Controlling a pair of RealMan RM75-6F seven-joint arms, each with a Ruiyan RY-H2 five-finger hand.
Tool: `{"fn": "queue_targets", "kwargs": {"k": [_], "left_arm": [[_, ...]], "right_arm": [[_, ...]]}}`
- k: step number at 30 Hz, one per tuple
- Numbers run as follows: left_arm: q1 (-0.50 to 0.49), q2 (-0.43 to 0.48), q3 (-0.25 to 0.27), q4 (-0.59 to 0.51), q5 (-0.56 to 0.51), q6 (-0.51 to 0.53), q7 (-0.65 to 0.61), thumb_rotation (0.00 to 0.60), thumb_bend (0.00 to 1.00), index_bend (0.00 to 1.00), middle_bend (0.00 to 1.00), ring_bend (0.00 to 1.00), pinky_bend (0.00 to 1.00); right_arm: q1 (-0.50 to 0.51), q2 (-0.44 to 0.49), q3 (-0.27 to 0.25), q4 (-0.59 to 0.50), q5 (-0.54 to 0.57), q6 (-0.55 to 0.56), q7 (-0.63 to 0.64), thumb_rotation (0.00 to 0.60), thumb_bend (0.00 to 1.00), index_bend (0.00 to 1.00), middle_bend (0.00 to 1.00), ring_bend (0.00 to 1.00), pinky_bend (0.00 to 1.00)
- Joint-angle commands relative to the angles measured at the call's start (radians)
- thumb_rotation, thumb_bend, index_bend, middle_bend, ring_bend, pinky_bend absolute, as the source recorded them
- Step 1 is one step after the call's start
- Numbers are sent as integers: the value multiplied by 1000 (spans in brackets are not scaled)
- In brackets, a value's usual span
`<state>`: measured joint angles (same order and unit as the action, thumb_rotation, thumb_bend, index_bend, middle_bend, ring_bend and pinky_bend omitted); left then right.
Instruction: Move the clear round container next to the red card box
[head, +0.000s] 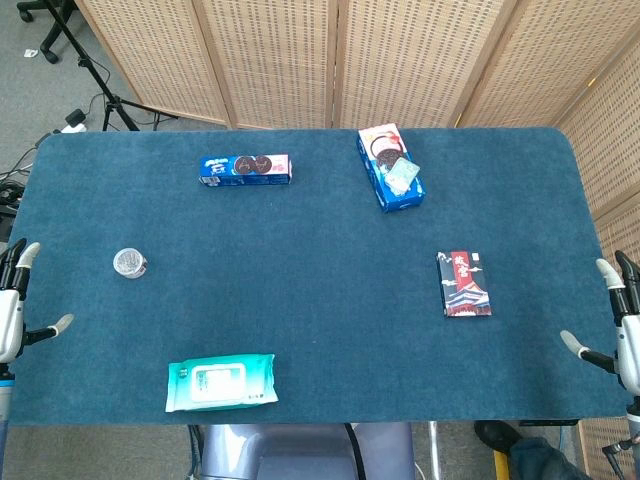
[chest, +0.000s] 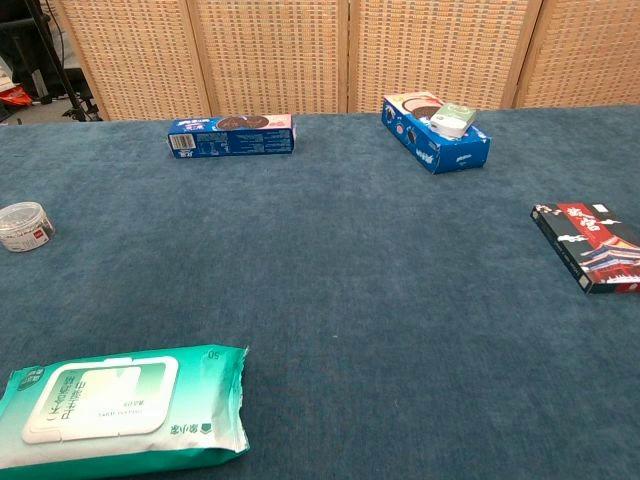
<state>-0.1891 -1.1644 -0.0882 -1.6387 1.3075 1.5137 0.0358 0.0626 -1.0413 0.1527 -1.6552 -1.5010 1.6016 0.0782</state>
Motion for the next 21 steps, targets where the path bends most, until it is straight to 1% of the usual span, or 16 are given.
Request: {"fn": "queue_targets", "kwargs": {"k": [1, 7, 10, 12, 15, 17, 18, 21], "left_arm": [[3, 1, -2, -3, 3, 1, 4, 600, 0, 0, 0, 0, 0], [7, 3, -7, -3, 0, -7, 9, 600, 0, 0, 0, 0, 0], [-13, 6, -19, 12, -18, -49, 13, 600, 0, 0, 0, 0, 0], [-47, 3, -32, 39, -46, -125, 2, 600, 0, 0, 0, 0, 0], [-115, -3, -50, 101, -110, -291, -32, 600, 0, 0, 0, 0, 0], [-163, -9, -60, 152, -148, -403, -53, 600, 0, 0, 0, 0, 0], [-196, -19, -66, 195, -166, -473, -61, 600, 0, 0, 0, 0, 0], [-254, -50, -71, 281, -177, -593, -92, 600, 0, 0, 0, 0, 0]], "right_arm": [[1, 0, 0, -1, 0, -2, 0, 600, 0, 0, 0, 0, 0], [1, 0, -2, -2, 1, -4, 0, 600, 0, 0, 0, 0, 0], [0, 0, -2, -6, 0, -2, 2, 600, 0, 0, 0, 0, 0], [0, 0, -2, -7, 0, -2, 1, 600, 0, 0, 0, 0, 0], [3, -2, -2, -7, 4, -9, -3, 600, 0, 0, 0, 0, 0], [5, -4, -1, -7, 9, -14, -8, 600, 0, 0, 0, 0, 0], [7, -5, 0, -8, 12, -18, -12, 600, 0, 0, 0, 0, 0], [10, -7, 2, -7, 20, -26, -19, 600, 0, 0, 0, 0, 0]]}}
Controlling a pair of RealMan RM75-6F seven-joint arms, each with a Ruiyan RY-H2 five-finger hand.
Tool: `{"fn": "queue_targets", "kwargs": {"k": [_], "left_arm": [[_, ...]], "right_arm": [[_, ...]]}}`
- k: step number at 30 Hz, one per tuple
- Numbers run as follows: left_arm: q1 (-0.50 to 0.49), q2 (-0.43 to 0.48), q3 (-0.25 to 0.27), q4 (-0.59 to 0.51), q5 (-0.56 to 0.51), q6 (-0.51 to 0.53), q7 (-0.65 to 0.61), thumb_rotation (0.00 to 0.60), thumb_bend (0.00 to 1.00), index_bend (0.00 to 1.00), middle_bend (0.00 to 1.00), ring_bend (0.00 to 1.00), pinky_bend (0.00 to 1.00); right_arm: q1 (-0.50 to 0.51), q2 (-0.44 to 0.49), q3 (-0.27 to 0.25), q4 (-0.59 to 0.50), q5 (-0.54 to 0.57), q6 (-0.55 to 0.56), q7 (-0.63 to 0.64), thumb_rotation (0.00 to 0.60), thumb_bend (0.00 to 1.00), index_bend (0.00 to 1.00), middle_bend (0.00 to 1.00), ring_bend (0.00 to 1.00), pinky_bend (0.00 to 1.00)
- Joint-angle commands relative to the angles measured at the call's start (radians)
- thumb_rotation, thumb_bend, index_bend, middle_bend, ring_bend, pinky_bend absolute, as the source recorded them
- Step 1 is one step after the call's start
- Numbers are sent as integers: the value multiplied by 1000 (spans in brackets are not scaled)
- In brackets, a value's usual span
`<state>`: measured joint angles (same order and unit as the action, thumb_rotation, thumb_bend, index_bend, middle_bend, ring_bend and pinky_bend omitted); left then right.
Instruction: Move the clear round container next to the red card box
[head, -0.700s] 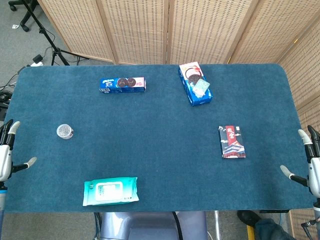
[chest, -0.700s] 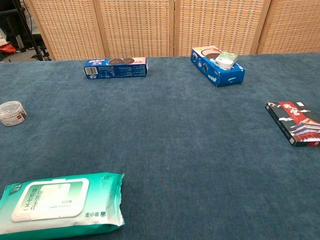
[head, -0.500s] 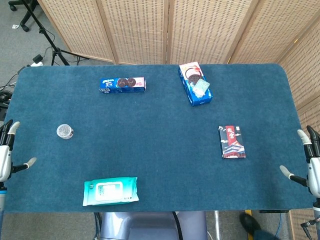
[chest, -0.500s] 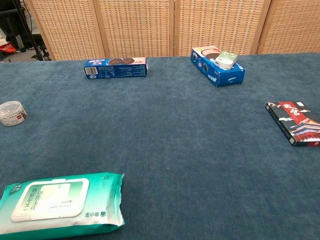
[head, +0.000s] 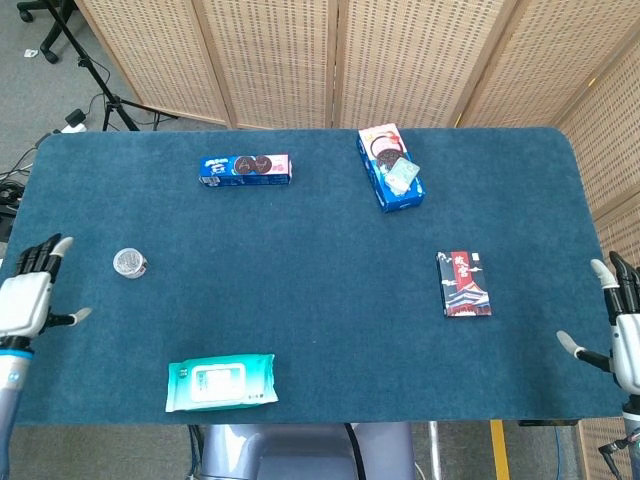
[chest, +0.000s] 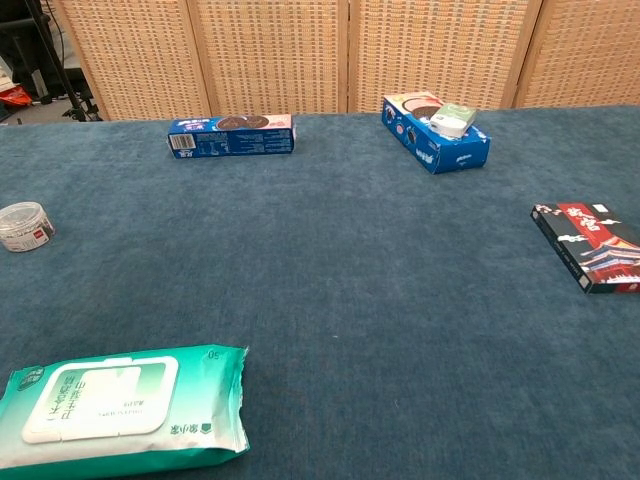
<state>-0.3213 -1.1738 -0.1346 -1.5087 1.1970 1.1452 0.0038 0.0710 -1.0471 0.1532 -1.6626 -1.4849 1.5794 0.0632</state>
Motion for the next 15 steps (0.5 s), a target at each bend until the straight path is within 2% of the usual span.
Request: {"fn": "queue_targets", "kwargs": {"k": [1, 3, 10, 15], "left_arm": [[-138, -48, -20, 174, -61, -264, -77, 600, 0, 0, 0, 0, 0], [-169, -67, -11, 235, -40, -335, -108, 600, 0, 0, 0, 0, 0], [-235, -143, -23, 392, -25, -427, -169, 600, 0, 0, 0, 0, 2], [-271, -184, -30, 442, -25, -460, -165, 600, 5, 0, 0, 0, 79]], "right_arm": [[3, -2, 2, 0, 7, -6, -6, 600, 0, 0, 0, 0, 0], [5, -4, 4, 1, 13, -10, -9, 600, 0, 0, 0, 0, 0], [12, -11, 2, 3, 19, -25, -25, 600, 0, 0, 0, 0, 0], [14, -13, 2, 3, 22, -29, -35, 600, 0, 0, 0, 0, 0]]}}
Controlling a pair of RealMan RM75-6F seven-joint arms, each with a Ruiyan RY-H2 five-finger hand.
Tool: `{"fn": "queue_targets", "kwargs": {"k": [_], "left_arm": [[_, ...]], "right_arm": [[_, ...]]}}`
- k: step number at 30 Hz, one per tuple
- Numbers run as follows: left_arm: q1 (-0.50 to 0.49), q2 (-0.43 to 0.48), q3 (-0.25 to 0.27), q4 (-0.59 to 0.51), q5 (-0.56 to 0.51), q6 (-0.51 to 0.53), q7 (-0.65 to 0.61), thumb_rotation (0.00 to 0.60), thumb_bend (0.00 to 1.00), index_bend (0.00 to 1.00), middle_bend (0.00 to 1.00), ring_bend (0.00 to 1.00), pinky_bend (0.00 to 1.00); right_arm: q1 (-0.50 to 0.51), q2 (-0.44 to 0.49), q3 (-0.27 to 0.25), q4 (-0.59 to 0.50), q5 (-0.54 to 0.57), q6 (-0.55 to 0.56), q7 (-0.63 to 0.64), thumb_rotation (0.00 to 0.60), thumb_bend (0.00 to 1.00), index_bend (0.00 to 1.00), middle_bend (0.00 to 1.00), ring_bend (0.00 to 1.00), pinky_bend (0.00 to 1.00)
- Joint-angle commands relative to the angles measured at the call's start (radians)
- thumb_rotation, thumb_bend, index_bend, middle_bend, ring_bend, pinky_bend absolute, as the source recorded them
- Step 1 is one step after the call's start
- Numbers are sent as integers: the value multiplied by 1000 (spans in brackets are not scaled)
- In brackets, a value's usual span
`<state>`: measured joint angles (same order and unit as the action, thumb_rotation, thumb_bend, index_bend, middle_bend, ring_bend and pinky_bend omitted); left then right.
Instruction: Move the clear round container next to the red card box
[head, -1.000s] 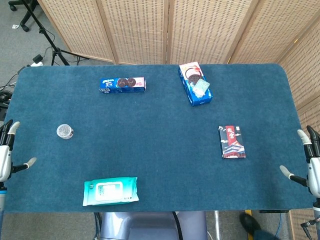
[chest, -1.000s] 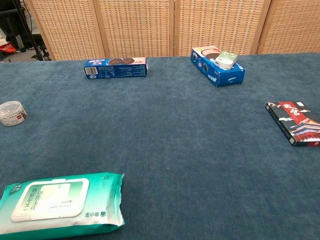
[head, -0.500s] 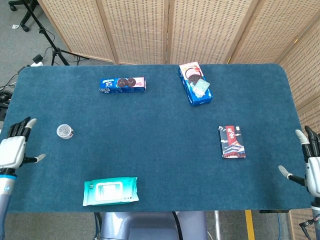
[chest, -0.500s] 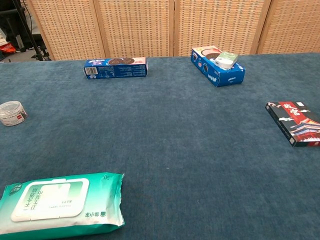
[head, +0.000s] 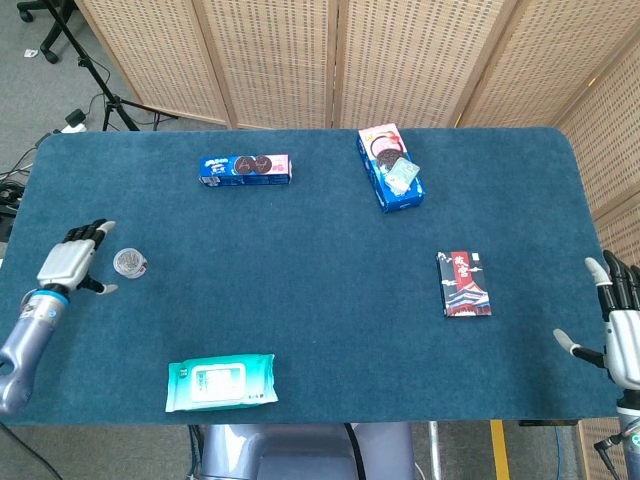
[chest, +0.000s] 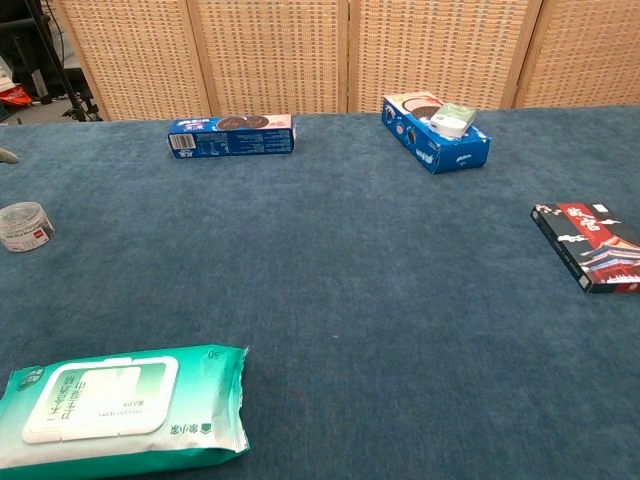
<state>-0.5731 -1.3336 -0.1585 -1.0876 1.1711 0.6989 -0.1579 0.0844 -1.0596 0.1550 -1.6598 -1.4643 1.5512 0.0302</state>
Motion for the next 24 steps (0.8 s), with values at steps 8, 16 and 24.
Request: {"fn": "queue_targets", "kwargs": {"k": [8, 16, 24], "left_arm": [[-46, -97, -10, 83, -6, -19, 6, 600, 68, 230, 182, 181, 346], [-49, -144, -26, 106, -81, 20, 121, 600, 378, 619, 485, 488, 593], [-26, -77, -44, -146, -28, 193, 191, 600, 404, 662, 520, 521, 621]], "right_arm": [[2, 0, 4, 3, 12, -5, 3, 600, 0, 0, 0, 0, 0], [3, 5, 7, 5, 18, -10, 20, 600, 0, 0, 0, 0, 0], [2, 8, 7, 3, 18, -10, 30, 600, 0, 0, 0, 0, 0]]}}
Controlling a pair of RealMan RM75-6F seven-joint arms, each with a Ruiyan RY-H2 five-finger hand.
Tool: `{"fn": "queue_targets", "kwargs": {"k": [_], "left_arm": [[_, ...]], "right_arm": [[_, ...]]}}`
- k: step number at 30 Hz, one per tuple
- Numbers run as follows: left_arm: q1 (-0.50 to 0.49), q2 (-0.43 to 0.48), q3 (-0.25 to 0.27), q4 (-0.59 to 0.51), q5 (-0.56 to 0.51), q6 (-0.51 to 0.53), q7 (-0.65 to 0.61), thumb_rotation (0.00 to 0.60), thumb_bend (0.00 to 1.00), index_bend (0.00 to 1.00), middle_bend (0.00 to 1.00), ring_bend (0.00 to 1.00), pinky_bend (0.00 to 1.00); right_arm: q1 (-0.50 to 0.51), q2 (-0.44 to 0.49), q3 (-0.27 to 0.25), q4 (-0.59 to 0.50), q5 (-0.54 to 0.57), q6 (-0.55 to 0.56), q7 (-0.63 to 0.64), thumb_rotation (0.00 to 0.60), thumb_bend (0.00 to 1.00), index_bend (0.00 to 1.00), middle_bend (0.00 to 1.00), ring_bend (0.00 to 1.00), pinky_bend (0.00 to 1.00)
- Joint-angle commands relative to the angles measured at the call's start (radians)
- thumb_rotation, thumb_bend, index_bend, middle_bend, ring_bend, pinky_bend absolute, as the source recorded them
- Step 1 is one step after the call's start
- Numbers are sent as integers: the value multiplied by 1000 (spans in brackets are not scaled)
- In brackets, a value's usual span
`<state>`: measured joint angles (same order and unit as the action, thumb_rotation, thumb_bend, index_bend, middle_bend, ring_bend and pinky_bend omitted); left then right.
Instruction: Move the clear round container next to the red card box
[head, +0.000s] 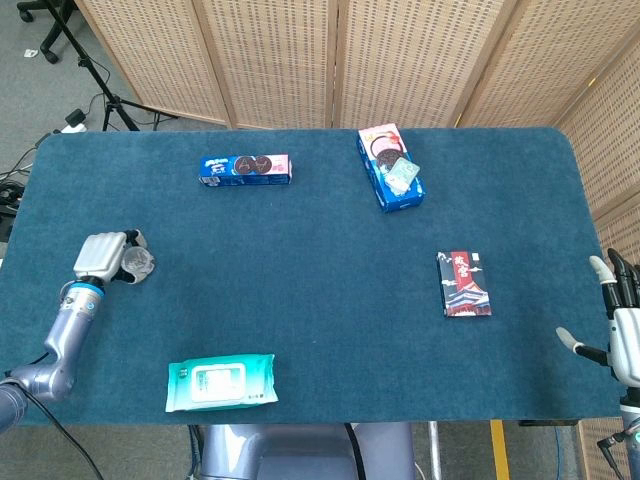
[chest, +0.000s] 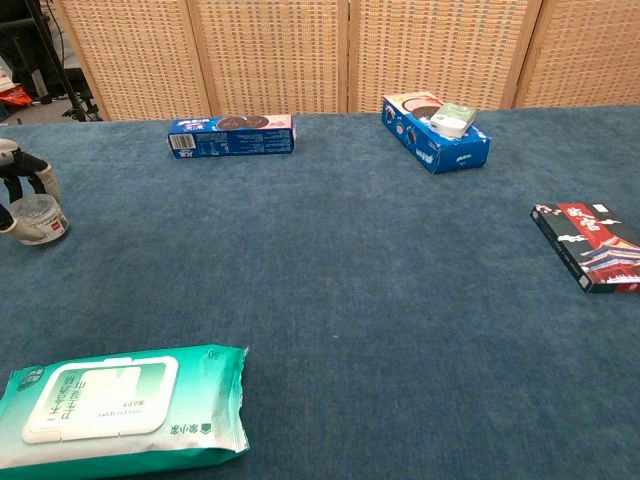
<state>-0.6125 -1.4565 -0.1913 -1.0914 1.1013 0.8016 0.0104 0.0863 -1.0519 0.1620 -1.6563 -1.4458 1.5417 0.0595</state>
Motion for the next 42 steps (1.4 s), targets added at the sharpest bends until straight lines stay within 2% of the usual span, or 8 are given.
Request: {"fn": "queue_targets", "kwargs": {"k": [1, 7, 12, 29, 32, 34, 36, 42], "left_arm": [[13, 54, -12, -174, 57, 109, 31, 600, 401, 662, 520, 521, 621], [-21, 56, 1, -329, 168, 176, 106, 600, 377, 662, 520, 521, 621], [-93, 1, 20, -381, 209, 126, 208, 600, 355, 662, 520, 518, 621], [-224, -224, 20, -405, 60, 23, 403, 600, 228, 650, 514, 514, 622], [-236, -230, 21, -416, 58, 5, 378, 600, 81, 442, 307, 328, 566], [-237, -218, 24, -432, 75, -2, 345, 600, 13, 190, 89, 100, 398], [-230, -199, 24, -456, 101, 3, 297, 600, 0, 13, 0, 0, 206], [-187, -65, 38, -540, 202, 71, 210, 600, 0, 0, 0, 0, 80]], "right_arm": [[0, 1, 0, -1, 0, 0, 2, 600, 0, 0, 0, 0, 0], [-1, 2, -1, 0, -3, 2, 6, 600, 0, 0, 0, 0, 0], [-1, 3, 0, 2, -2, 1, 12, 600, 0, 0, 0, 0, 0], [9, 3, 4, 11, 15, -21, 20, 600, 0, 0, 0, 0, 0], [9, 1, 0, 9, 8, -19, 15, 600, 0, 0, 0, 0, 0], [9, 0, 0, 9, 6, -17, 12, 600, 0, 0, 0, 0, 0], [10, -1, 0, 10, 7, -19, 12, 600, 0, 0, 0, 0, 0], [14, -1, -6, 12, -3, -26, 11, 600, 0, 0, 0, 0, 0]]}}
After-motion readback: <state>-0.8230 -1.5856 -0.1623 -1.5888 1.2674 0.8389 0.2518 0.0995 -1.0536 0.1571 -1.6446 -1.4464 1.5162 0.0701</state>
